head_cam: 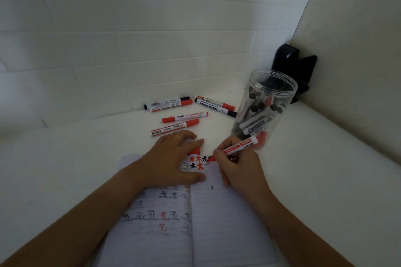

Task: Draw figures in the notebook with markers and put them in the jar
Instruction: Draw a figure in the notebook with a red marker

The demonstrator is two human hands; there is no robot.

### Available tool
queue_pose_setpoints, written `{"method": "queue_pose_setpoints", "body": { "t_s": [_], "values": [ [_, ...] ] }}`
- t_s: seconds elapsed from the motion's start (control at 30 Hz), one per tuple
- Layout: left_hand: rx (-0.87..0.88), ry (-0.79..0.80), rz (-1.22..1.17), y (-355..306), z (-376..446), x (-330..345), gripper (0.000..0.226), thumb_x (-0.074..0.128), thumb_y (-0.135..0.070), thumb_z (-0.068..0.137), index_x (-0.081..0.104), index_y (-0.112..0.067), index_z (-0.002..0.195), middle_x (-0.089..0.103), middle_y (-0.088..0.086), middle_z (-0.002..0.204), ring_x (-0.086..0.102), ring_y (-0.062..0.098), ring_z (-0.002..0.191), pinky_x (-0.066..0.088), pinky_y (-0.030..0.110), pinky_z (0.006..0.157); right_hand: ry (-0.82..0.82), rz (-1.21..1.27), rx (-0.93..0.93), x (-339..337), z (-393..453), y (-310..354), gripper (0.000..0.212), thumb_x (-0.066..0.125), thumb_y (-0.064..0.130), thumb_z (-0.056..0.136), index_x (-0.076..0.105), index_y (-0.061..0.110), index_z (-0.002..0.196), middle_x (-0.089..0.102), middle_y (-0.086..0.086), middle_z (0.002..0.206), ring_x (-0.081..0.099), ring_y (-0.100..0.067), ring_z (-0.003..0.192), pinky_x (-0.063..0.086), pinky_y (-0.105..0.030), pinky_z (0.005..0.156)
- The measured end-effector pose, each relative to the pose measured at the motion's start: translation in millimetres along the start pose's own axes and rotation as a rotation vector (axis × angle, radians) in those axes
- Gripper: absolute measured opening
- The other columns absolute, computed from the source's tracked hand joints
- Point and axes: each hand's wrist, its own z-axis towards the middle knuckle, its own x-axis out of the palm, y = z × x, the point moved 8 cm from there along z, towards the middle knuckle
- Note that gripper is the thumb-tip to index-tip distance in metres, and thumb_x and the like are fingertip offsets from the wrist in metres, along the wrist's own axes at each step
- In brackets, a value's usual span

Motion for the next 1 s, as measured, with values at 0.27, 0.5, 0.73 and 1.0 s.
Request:
{"method": "queue_pose_setpoints", "body": {
  "t_s": [0.27, 0.5, 0.73, 1.0],
  "values": [
    [0.018, -0.025, 0.030, 0.2, 1.1, 0.2, 0.108, 0.026, -0.097, 0.067, 0.017, -0.038, 0.157, 0.014, -0.010, 0.159, 0.010, 0.011, 0.147, 0.008, 0.034, 0.118, 0.009, -0.025, -0.005, -1.7, -3.6, 3.5, 0.014, 0.062, 0.005, 0.090, 0.060, 0.009, 0.076, 0.059, -0.006, 0.049, 0.049, -0.019, 0.033, 0.044, -0.028, 0.040],
    [0.019, -0.031, 0.035, -0.5, 0.6, -0.4, 0.107, 0.025, -0.097, 0.067, 0.017, -0.039, 0.157, 0.015, -0.009, 0.160, 0.010, 0.012, 0.147, 0.006, 0.032, 0.117, 0.037, -0.018, -0.020, 3.4, -2.9, 3.8, 0.017, 0.063, 0.010, 0.096, 0.061, 0.011, 0.080, 0.061, -0.005, 0.053, 0.050, -0.016, 0.035, 0.047, -0.028, 0.040],
    [0.015, -0.029, 0.022, 2.8, 1.9, 1.9, 0.109, 0.022, -0.100, 0.066, 0.018, -0.040, 0.157, 0.016, -0.009, 0.160, 0.011, 0.012, 0.148, 0.014, 0.042, 0.123, -0.037, -0.006, 0.020, -3.5, -2.4, -2.4, 0.014, 0.061, 0.004, 0.091, 0.057, 0.001, 0.078, 0.057, -0.017, 0.052, 0.048, -0.021, 0.033, 0.046, -0.030, 0.039],
    [0.015, -0.021, 0.024, 1.5, 1.5, 1.3, 0.109, 0.021, -0.099, 0.065, 0.016, -0.041, 0.157, 0.014, -0.010, 0.160, 0.010, 0.011, 0.147, 0.010, 0.038, 0.122, 0.014, -0.004, -0.001, 1.6, -1.2, 0.0, 0.015, 0.063, 0.009, 0.097, 0.060, 0.006, 0.083, 0.062, -0.012, 0.055, 0.051, -0.016, 0.035, 0.048, -0.025, 0.042]
  ]
}}
